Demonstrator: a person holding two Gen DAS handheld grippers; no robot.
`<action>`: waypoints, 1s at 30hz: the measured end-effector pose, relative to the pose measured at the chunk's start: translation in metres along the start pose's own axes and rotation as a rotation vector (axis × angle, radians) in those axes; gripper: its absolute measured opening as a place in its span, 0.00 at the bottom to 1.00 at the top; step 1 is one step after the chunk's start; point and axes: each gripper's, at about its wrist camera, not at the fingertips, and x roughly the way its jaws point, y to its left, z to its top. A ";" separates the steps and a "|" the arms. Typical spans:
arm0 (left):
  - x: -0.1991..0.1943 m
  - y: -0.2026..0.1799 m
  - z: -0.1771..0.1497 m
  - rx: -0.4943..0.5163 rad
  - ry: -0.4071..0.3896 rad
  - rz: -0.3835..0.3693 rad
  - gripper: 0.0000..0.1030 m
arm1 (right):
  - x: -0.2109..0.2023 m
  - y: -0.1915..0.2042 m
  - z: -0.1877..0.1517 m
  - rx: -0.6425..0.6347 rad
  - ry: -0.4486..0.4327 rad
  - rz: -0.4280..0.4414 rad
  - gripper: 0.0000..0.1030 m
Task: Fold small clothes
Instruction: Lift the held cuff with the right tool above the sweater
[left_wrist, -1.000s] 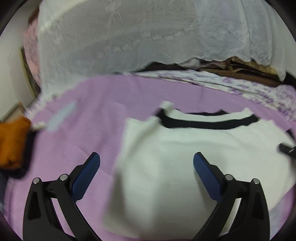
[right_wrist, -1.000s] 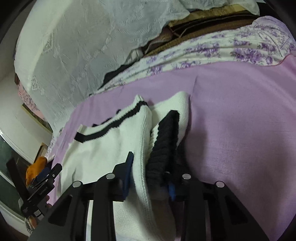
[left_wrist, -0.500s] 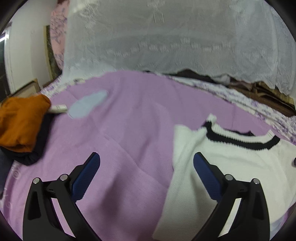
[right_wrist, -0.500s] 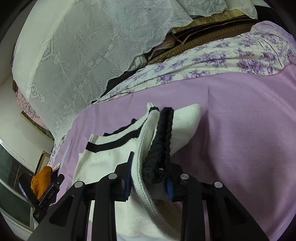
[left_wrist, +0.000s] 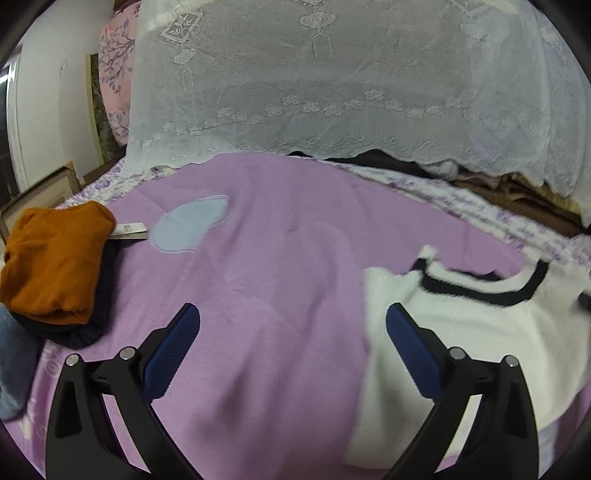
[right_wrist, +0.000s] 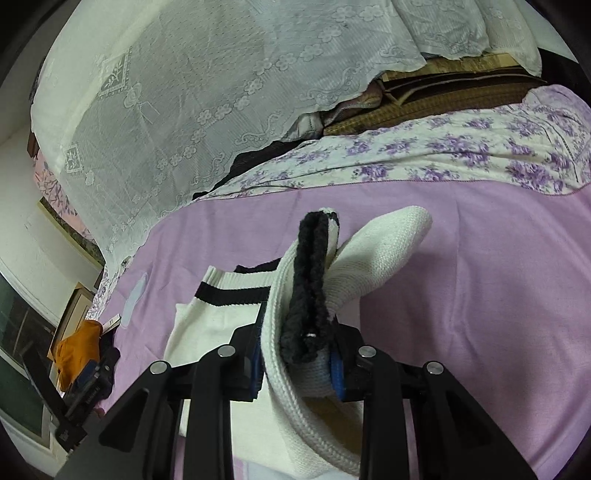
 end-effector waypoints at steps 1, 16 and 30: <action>0.003 0.004 -0.003 0.012 0.003 0.015 0.96 | 0.001 0.005 0.001 -0.004 0.001 0.001 0.28; -0.002 0.037 0.001 -0.088 0.000 -0.012 0.96 | 0.029 0.098 0.002 -0.088 0.058 0.069 0.27; 0.019 0.068 0.006 -0.193 0.057 0.015 0.96 | 0.120 0.189 -0.077 -0.327 0.193 -0.035 0.29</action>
